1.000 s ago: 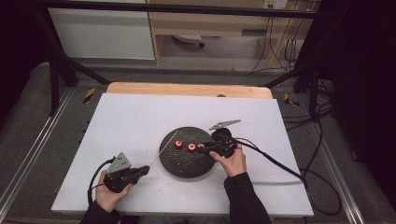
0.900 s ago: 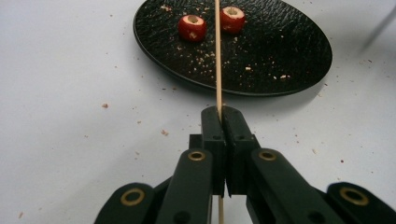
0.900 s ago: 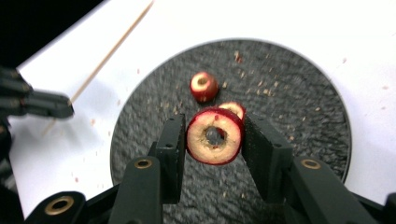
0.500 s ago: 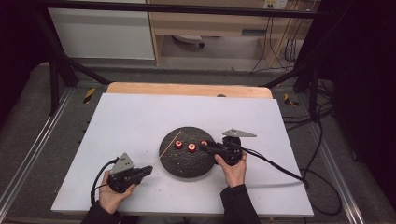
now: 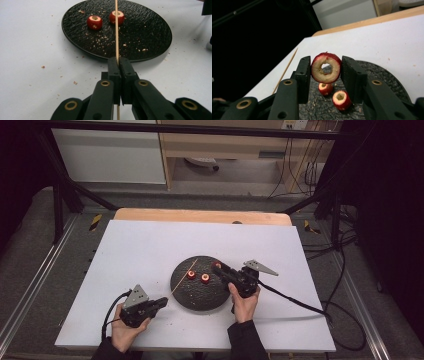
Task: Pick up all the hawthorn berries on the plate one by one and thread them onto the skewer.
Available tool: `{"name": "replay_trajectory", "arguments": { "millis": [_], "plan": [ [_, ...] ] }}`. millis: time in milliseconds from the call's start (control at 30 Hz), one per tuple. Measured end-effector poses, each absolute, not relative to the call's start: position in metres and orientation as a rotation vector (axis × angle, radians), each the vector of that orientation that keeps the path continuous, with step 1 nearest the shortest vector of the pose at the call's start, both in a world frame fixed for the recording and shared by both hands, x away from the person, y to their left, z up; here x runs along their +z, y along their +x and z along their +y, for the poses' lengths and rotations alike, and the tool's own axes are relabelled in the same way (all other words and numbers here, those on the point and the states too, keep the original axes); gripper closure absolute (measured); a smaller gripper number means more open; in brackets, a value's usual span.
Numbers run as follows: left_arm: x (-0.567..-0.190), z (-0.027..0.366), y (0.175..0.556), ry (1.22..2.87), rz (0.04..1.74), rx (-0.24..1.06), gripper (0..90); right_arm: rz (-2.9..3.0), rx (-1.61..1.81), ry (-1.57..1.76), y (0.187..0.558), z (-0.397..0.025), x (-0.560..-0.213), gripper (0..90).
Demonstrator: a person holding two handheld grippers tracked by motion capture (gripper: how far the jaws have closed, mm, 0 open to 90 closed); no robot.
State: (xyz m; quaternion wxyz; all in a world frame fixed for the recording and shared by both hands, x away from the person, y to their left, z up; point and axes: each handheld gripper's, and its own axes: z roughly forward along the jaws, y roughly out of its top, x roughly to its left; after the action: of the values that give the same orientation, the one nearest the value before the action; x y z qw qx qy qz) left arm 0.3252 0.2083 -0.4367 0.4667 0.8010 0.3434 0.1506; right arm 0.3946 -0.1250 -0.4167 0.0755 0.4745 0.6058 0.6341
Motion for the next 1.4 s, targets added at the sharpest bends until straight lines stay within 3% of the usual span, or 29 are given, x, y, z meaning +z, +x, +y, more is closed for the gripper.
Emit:
{"name": "replay_trajectory", "arguments": {
  "millis": [1400],
  "plan": [
    [-0.417, 0.149, 0.325, 1.93, 0.805, 0.372, 88.2, 1.395, 2.176, 1.373, 0.405, -0.129, -0.401, 61.3]
  ]
}}
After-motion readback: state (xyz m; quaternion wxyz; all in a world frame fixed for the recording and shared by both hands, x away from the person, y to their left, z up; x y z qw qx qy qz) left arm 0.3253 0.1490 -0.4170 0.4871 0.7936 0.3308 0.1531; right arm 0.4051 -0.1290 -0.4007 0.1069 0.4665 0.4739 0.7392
